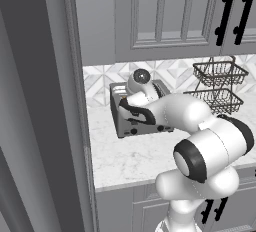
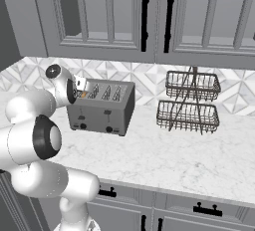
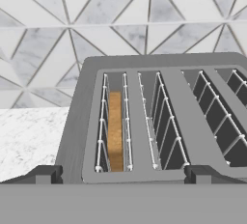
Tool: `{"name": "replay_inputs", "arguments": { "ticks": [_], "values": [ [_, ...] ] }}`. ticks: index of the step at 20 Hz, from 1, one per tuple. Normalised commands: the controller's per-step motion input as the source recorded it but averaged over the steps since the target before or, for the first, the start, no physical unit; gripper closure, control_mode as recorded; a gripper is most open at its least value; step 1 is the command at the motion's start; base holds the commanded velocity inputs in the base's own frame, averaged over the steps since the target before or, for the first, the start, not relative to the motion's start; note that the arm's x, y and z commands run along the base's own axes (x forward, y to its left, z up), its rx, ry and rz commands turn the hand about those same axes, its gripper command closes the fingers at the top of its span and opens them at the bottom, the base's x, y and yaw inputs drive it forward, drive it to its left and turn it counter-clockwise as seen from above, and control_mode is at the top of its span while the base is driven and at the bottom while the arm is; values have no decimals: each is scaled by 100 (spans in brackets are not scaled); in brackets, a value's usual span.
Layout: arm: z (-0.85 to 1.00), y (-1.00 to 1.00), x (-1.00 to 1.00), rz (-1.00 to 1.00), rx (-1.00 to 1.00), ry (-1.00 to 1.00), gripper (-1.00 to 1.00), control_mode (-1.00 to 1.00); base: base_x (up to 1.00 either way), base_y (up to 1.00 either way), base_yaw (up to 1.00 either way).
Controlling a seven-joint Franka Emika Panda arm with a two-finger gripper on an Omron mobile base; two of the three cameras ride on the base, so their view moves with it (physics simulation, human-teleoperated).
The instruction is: Start the toaster. Once the lever pops up, take the bread to the plate on the dining counter.
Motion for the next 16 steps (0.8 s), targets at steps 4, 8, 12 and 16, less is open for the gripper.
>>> {"name": "replay_inputs", "arguments": {
  "ticks": [4, 8, 12, 16],
  "values": [
    [0, 0, 0, 0, 0, 0, -100, -100, 0, 0, 0],
    [0, 0, 0, 0, 0, 0, -100, -100, 0, 0, 0],
    [0, 0, 0, 0, 0, 0, -100, -100, 0, 0, 0],
    [0, 0, 0, 0, 0, 0, -100, -100, 0, 0, 0]
  ]
}}
